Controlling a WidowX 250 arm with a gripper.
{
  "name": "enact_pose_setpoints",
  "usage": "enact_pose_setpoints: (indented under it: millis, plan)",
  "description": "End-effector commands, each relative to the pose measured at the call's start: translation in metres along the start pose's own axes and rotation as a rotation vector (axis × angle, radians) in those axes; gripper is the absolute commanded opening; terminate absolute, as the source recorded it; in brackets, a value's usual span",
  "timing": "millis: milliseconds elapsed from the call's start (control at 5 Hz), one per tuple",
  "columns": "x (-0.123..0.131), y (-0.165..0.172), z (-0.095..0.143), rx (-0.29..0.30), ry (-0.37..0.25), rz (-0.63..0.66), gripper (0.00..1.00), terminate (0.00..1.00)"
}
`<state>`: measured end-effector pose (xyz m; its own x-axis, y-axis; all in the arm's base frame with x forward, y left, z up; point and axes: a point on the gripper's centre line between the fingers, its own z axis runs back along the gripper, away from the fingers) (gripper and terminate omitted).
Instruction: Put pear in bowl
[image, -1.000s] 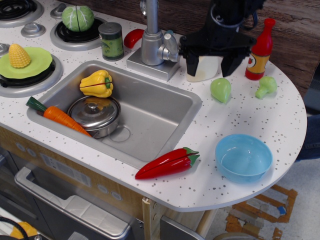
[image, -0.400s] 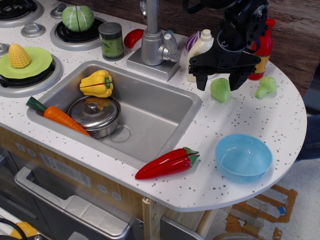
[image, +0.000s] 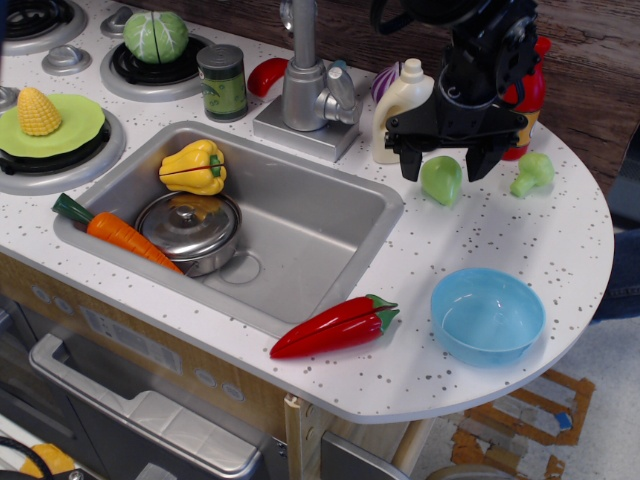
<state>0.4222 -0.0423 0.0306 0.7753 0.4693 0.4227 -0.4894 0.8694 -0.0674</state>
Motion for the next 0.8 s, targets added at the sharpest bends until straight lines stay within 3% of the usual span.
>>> enact_pose_setpoints:
  millis: [0, 200, 400, 600]
  plan:
    - [0.009, 0.001, -0.006, -0.036, -0.041, -0.004, 1.00, 0.00]
    - [0.012, 0.007, -0.021, -0.064, -0.034, 0.002, 1.00, 0.00]
    - [0.012, 0.004, -0.017, -0.052, -0.031, 0.013, 0.00, 0.00]
    - [0.011, 0.003, -0.010, -0.028, -0.037, 0.014, 0.00, 0.00]
